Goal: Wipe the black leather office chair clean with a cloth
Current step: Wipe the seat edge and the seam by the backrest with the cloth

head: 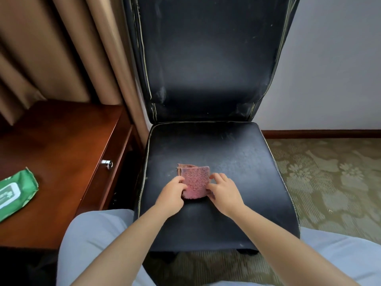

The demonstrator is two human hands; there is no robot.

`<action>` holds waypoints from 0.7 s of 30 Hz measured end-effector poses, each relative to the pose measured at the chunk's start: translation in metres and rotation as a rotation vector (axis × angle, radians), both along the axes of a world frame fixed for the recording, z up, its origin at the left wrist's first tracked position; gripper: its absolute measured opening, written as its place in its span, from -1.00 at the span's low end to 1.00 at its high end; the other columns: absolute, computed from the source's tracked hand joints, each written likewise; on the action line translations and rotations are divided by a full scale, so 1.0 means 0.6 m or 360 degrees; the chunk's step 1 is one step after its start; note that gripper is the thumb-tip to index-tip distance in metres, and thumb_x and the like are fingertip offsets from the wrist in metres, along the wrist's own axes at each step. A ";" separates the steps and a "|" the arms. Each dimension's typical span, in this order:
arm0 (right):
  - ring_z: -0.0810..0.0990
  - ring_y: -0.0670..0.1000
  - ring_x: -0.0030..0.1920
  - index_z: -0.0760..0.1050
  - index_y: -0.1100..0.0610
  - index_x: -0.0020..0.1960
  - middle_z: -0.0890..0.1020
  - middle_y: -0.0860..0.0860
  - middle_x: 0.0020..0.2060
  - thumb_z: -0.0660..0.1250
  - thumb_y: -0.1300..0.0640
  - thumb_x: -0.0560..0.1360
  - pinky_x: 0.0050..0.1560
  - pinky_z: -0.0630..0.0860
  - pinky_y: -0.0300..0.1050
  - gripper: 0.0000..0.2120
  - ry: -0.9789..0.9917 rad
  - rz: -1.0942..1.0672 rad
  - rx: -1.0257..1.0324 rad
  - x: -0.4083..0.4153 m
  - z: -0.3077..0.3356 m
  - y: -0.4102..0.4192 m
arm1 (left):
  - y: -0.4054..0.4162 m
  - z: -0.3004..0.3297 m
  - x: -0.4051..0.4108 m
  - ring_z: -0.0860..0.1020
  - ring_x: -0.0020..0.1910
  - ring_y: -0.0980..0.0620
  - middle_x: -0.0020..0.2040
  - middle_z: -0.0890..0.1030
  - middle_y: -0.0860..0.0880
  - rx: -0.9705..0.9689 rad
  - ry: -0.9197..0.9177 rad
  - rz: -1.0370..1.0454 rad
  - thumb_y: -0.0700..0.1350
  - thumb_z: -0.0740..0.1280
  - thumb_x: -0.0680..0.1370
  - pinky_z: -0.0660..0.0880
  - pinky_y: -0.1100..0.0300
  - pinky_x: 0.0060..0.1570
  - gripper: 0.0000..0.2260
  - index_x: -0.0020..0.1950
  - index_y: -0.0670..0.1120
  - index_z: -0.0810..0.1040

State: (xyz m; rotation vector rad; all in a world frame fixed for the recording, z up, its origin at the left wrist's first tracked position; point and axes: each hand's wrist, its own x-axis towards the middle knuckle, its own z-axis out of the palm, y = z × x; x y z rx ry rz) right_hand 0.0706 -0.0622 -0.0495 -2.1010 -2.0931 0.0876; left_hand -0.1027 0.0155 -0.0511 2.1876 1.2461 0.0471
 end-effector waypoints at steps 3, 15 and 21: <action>0.60 0.10 -0.08 0.59 0.08 -0.37 0.62 0.05 -0.12 0.61 0.19 0.02 -0.19 0.53 -0.14 -0.74 -0.0220 0.0160 0.0009 -0.011 0.006 -0.005 | -0.011 0.013 -0.001 0.49 0.13 -0.04 0.16 0.51 -0.04 0.0243 0.0103 -0.0108 -0.26 0.27 0.56 0.47 0.12 0.07 -0.80 0.15 -0.15 0.57; 0.54 0.12 -0.15 0.45 0.18 -0.02 0.61 0.07 -0.20 0.17 0.22 0.50 0.00 0.46 -0.03 -0.89 0.0233 0.0068 -0.0137 0.008 0.001 -0.002 | 0.012 0.010 -0.019 0.37 0.39 -0.05 0.09 0.63 -0.02 0.0459 0.0057 -0.0253 -0.18 0.18 0.61 -0.06 0.15 0.49 -0.72 0.31 -0.04 0.48; 0.50 0.13 -0.25 0.43 0.18 -0.02 0.57 0.07 -0.27 0.22 0.27 0.51 -0.31 0.27 -0.07 -0.93 0.0305 -0.0443 0.0093 -0.006 0.017 0.036 | 0.030 0.010 0.010 0.49 0.10 -0.08 0.09 0.56 -0.03 0.0495 -0.0193 -0.0045 -0.19 0.23 0.60 0.43 0.09 0.13 -0.79 0.22 -0.08 0.52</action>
